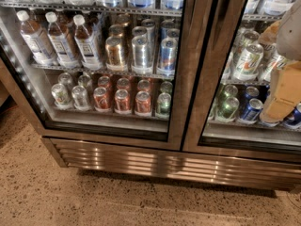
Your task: Open left fridge door
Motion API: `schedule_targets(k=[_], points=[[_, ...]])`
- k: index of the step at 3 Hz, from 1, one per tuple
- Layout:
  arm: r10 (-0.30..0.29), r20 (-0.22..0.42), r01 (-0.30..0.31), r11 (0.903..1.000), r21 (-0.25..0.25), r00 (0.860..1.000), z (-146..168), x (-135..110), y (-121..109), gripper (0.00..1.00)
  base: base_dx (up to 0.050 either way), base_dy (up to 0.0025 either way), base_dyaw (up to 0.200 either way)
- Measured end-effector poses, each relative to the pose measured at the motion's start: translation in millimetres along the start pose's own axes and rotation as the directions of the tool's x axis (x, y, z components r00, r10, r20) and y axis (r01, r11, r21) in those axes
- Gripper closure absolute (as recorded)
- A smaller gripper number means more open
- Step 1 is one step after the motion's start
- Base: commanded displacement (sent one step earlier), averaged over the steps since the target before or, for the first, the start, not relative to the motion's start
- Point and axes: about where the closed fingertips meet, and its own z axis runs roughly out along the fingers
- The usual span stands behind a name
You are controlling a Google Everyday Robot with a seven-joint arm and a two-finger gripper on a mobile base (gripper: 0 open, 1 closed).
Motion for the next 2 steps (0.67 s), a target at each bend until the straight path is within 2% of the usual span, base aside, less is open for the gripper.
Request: schedule_targets(k=[1, 2], points=[[0.0, 0.002, 0.0, 1.0, 0.0, 1.0, 0, -2, -1, 0.0, 0.0, 0.0, 0.0], [-0.051, -0.024, 0.051, 0.9987, 0.001, 0.998, 4, -29, 6, 0.0, 0.0, 0.0, 0.0]])
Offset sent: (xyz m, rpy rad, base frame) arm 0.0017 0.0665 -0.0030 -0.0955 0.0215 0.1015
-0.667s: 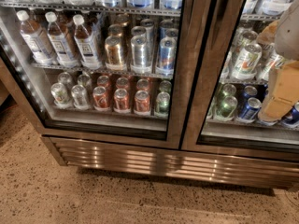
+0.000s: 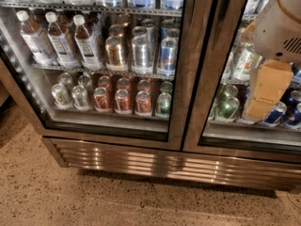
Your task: Open left fridge door
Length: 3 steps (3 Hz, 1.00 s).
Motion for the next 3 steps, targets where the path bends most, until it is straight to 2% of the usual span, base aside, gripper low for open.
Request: schedule_targets(k=[1, 2, 3], points=[[-0.092, -0.033, 0.093, 0.9955, 0.018, 0.995, 0.7, -40.7, 16.7, 0.0, 0.0, 0.0, 0.0], [-0.093, -0.031, 0.094, 0.9954, 0.021, 0.995, -0.4, -41.5, 16.6, 0.0, 0.0, 0.0, 0.0], [-0.108, 0.041, 0.107, 0.9942, 0.01, 0.993, -5.4, -43.3, 16.1, 0.0, 0.0, 0.0, 0.0]])
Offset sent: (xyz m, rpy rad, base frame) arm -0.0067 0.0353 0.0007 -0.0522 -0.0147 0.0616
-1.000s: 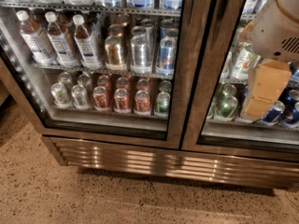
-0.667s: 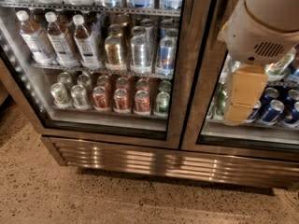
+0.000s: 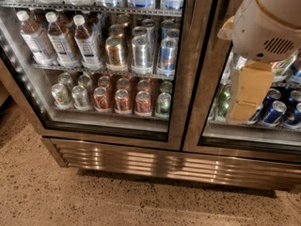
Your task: Open left fridge door
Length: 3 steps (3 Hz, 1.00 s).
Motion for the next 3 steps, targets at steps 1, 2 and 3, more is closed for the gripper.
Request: schedule_targets(k=[1, 2, 3], points=[[0.048, 0.155, -0.049, 0.9987, 0.008, 0.987, 7, 40, -24, 0.0, 0.0, 0.0, 0.0], [0.036, 0.346, -0.019, 0.9984, -0.053, 0.937, 24, 71, -28, 0.0, 0.0, 0.0, 0.0], [0.03, 0.544, 0.031, 0.9943, -0.102, 0.839, 23, 64, -20, 0.0, 0.0, 0.0, 0.0]])
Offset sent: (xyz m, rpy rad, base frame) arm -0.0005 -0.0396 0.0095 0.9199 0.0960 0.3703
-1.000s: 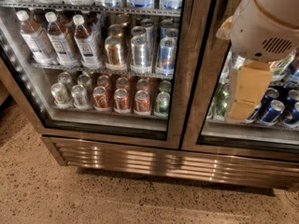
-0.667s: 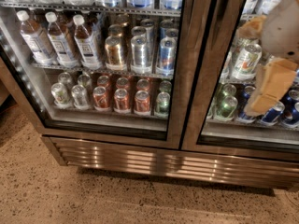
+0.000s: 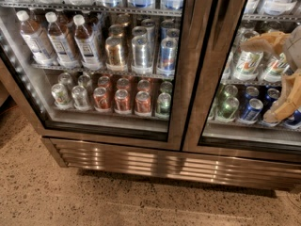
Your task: Open left fridge door
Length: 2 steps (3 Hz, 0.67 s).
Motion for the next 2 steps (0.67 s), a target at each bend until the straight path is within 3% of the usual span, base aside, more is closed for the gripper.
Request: schedule_targets(k=[1, 2], points=[[0.003, 0.083, -0.003, 1.0, -0.008, 0.997, 1.6, -18.8, 0.0, 0.0, 0.0, 0.0, 0.0], [0.003, 0.083, -0.003, 1.0, -0.007, 0.997, 1.6, -18.8, -0.1, 0.0, 0.0, 0.0, 0.0]])
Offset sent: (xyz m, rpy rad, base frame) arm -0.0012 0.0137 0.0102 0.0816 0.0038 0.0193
